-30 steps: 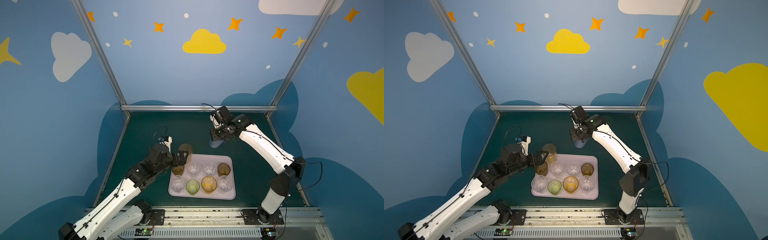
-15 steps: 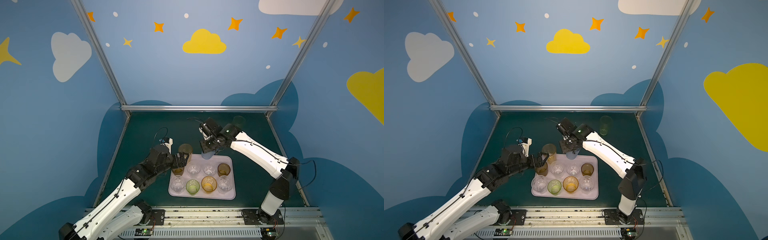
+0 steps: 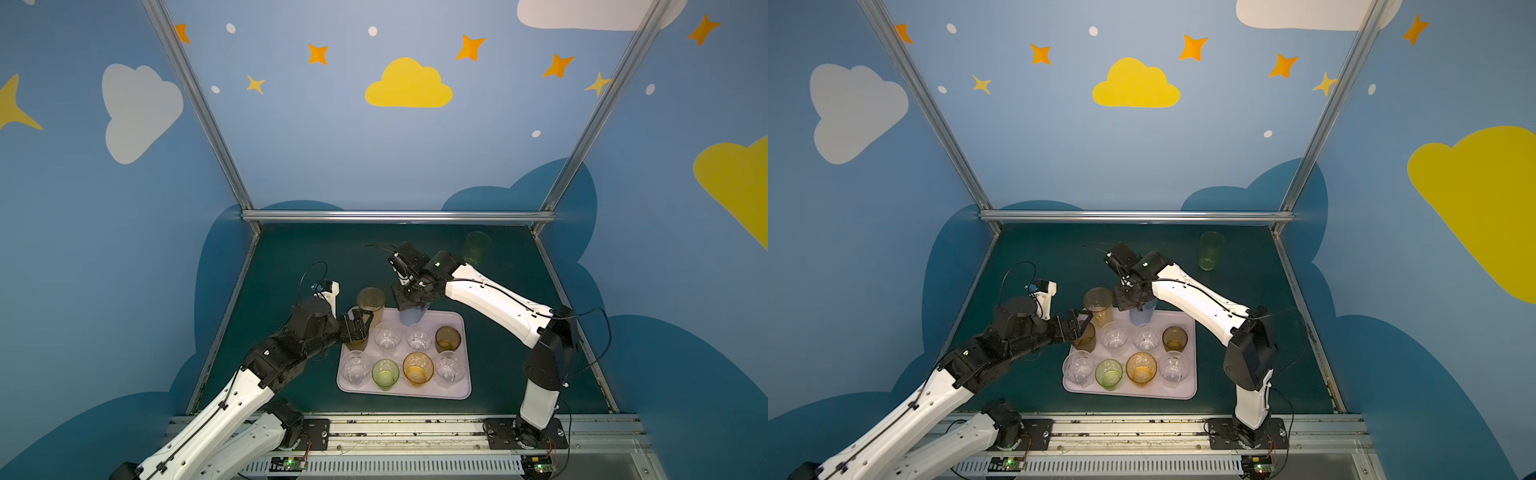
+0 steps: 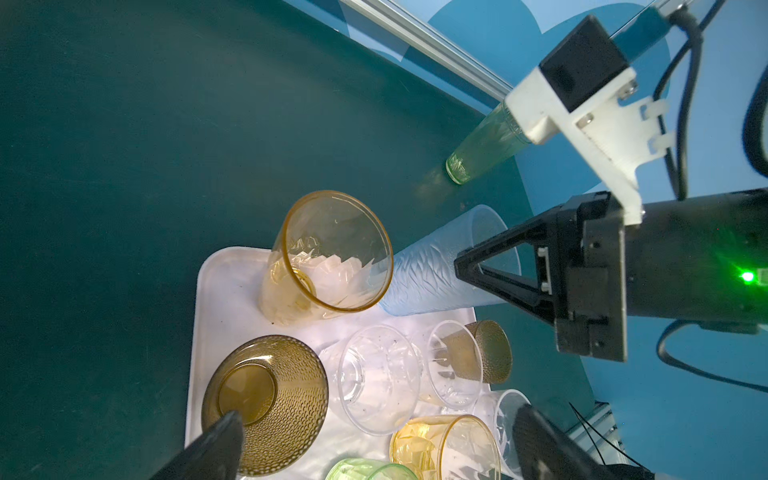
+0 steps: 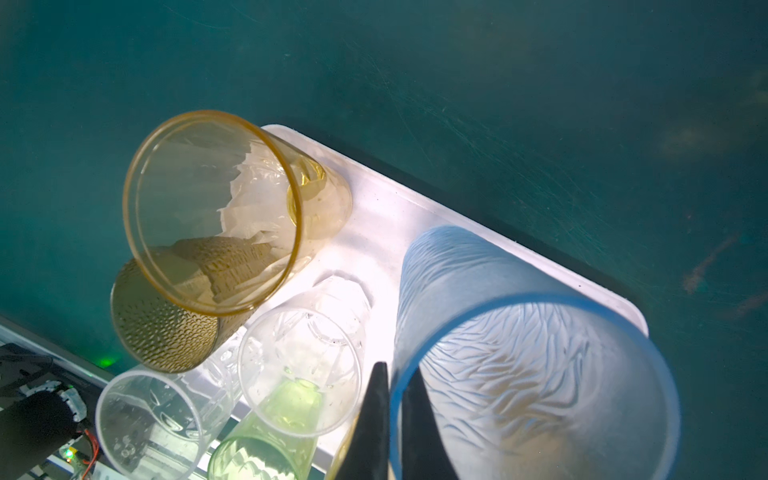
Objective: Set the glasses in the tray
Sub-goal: 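Lower the frosted blue glass onto the tray and open the right gripper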
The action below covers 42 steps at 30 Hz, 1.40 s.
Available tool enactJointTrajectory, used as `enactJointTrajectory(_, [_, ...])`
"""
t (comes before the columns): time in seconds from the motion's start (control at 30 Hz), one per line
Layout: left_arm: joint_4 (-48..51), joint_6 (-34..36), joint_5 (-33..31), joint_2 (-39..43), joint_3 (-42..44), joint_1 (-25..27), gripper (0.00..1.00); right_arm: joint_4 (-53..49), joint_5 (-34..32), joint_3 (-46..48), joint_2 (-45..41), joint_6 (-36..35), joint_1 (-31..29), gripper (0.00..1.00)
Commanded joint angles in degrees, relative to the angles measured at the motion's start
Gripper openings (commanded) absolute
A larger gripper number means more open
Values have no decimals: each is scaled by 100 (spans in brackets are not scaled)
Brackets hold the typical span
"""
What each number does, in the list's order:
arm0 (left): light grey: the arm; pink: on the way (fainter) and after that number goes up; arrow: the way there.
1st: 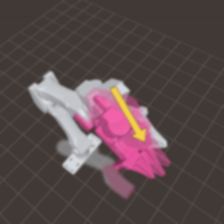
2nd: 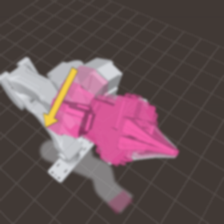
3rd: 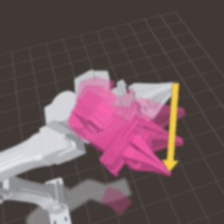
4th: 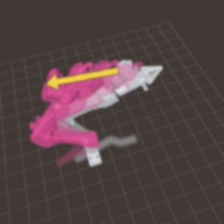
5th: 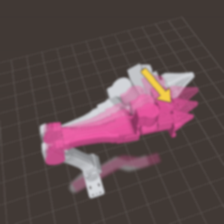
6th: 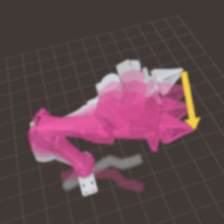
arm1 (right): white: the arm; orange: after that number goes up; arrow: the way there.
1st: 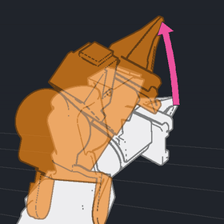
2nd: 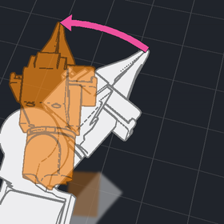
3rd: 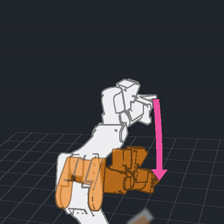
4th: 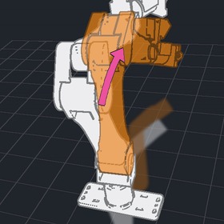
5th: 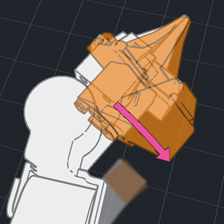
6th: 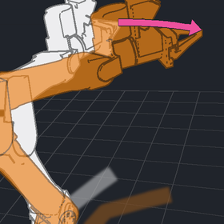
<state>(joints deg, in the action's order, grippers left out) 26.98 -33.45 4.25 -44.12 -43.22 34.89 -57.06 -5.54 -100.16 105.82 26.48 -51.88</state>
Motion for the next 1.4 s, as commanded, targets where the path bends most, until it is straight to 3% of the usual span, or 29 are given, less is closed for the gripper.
enactJointTrajectory(0.0, [114, -3, -91, 70, 57, -19, 100, 99, 53, 40, 117, 127, -68, 0])
enactJointTrajectory(0.4, [44, -80, -109, 230, 159, -18, 100, -218, -143, -179, 505, 151, -191, 1])
enactJointTrajectory(0.6, [57, -79, -135, 211, 165, -16, 100, -155, -18, -179, 527, 173, -189, 15])
enactJointTrajectory(0.73, [106, -66, -118, 249, 100, -18, 100, -321, 20, -352, 493, 144, -200, 39])
enactJointTrajectory(1.03, [63, -49, -131, 411, 66, -18, 100, -624, -246, -531, -111, 253, -216, 58])
enactJointTrajectory(1.27, [55, 14, -94, 132, -108, -13, 100, -599, -371, -390, -691, 254, -179, 66])
enactJointTrajectory(1.37, [-10, -10, 48, -74, -236, -20, 100, -461, -477, -116, -1007, 271, -130, 75])
